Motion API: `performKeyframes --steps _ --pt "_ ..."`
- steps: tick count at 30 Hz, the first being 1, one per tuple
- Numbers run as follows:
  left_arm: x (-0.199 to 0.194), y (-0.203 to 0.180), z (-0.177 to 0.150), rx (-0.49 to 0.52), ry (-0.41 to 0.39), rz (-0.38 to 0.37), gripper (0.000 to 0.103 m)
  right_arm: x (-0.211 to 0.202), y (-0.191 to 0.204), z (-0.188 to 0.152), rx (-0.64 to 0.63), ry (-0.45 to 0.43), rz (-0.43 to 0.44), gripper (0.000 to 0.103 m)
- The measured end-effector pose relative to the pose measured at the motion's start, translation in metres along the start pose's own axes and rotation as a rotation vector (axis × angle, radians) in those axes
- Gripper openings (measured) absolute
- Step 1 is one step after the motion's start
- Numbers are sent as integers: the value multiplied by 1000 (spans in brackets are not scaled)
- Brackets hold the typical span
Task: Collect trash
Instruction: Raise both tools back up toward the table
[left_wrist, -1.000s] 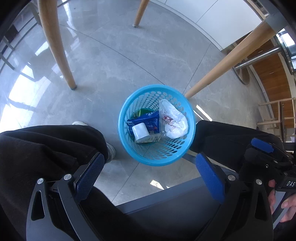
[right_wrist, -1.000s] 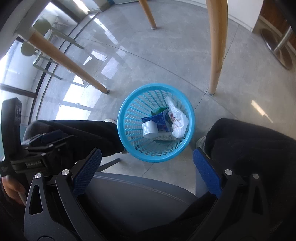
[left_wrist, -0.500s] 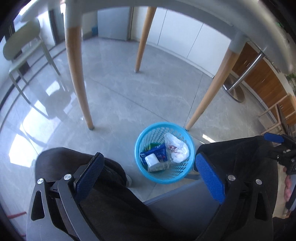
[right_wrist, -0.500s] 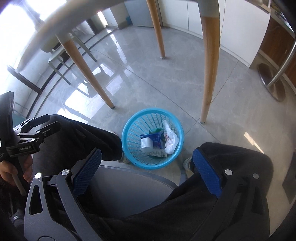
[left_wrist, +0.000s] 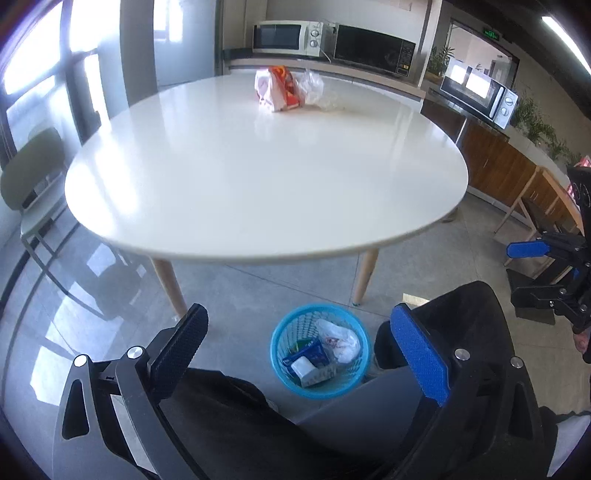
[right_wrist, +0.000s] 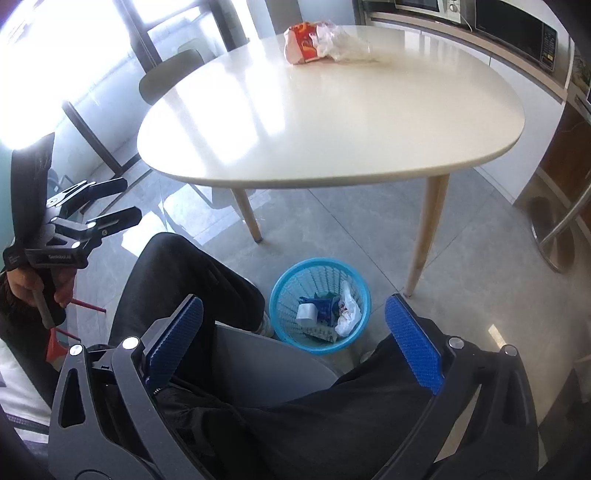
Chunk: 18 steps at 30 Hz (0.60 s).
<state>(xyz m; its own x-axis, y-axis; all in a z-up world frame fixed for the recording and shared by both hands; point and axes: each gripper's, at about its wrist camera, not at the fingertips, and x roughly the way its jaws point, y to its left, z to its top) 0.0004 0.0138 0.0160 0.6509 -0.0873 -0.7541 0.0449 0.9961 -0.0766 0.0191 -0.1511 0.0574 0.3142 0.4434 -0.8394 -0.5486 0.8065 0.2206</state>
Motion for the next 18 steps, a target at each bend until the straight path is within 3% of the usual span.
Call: performKeyframes --steps 4,7,18 --pt "0 3 32 9 -29 -10 97 -16 -3 26 5 -49 55 94" --pt "8 8 62 20 -48 17 97 -19 -7 54 2 -91 40 94" --pt "59 43 163 -80 -48 22 97 12 -52 170 121 -177 33 94"
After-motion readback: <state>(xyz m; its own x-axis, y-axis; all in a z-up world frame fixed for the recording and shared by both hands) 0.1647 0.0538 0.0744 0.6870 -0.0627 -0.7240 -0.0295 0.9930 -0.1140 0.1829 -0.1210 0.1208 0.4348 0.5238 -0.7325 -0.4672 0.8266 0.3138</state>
